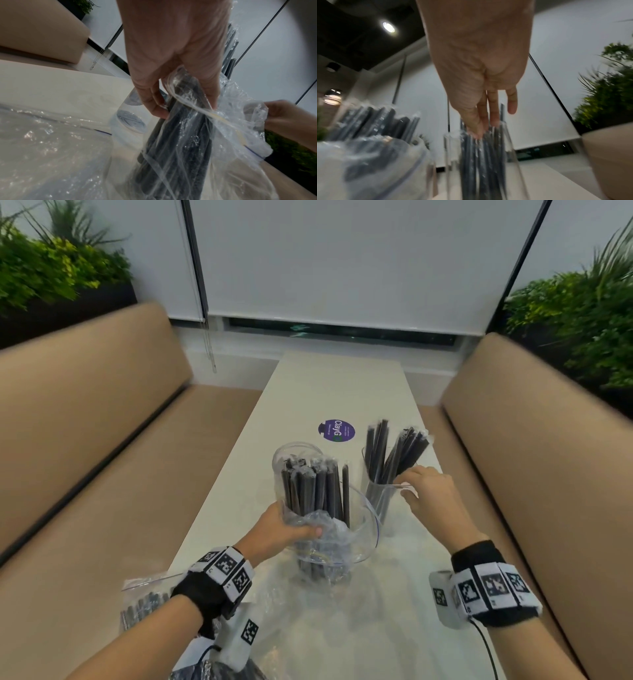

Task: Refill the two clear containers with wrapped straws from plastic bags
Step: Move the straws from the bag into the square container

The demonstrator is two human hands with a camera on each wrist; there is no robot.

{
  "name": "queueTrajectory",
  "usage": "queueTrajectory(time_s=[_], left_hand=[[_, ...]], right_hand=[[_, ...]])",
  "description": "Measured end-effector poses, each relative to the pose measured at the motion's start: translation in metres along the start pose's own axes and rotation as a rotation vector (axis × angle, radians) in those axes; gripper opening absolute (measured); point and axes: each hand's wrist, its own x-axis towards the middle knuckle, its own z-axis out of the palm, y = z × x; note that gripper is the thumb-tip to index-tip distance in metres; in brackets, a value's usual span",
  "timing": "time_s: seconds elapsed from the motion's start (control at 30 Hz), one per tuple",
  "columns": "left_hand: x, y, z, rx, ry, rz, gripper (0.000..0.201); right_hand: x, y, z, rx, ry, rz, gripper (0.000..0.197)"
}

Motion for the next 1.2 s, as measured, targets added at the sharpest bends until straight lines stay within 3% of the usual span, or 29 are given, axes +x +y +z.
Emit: queueTrajectory(time_s=[0.1,0.13,0.2,0.27,0.4,0.5,0.67,0.83,0.97,1.03,1.1,1.2], left_hand=[[-0.002,0.0,-0.001,-0.005,-0.005,-0.009,0.047],[-0.003,0.001,-0.001,-0.002,-0.017,-0.01,0.047],[-0.003,0.0,-0.001,-0.002,-0.059,-0.004,0.049],[-0.006,0.003,0.0,-0.009,-0.093,-0.002,0.05],[-0.008,-0.001,-0.007,-0.004,-0.068,0.006,0.047],[-0.004,-0.002,-0.011,-0.001,-0.053,0.002,0.052],[0.01,-0.005,-0.004,0.017,-0.06,-0.007,0.052],[0.016,-0.01,0.005,0.035,-0.096,-0.026,0.057],[0.012,-0.01,0.008,0.004,-0.109,-0.003,0.052],[0.011,-0.01,0.007,-0.013,-0.112,-0.013,0.05],[0.012,-0.012,0.006,-0.021,-0.113,-0.022,0.05],[0.013,-0.017,0.005,-0.026,-0.093,-0.051,0.052]], right_hand=[[-0.012,-0.04,-0.007,0.263,0.232,-0.014,0.025],[-0.014,-0.057,-0.008,0.409,0.219,0.035,0.032],[-0.013,-0.089,-0.005,0.654,0.055,0.154,0.06],[-0.01,-0.107,0.007,0.757,-0.09,0.23,0.076],[-0.004,-0.109,0.02,0.843,0.003,0.196,0.024],[0.001,-0.1,0.009,0.912,0.053,0.183,0.027],[0.031,-0.081,-0.034,1.083,0.24,0.203,0.009],[0.061,-0.061,-0.113,1.169,0.439,0.108,0.011],[0.076,-0.045,-0.165,1.184,0.711,-0.034,0.02],[0.079,-0.04,-0.166,1.123,0.816,-0.069,0.025],[0.079,-0.037,-0.147,0.987,0.851,-0.002,0.031],[0.073,-0.03,-0.095,0.778,0.759,0.137,0.039]])
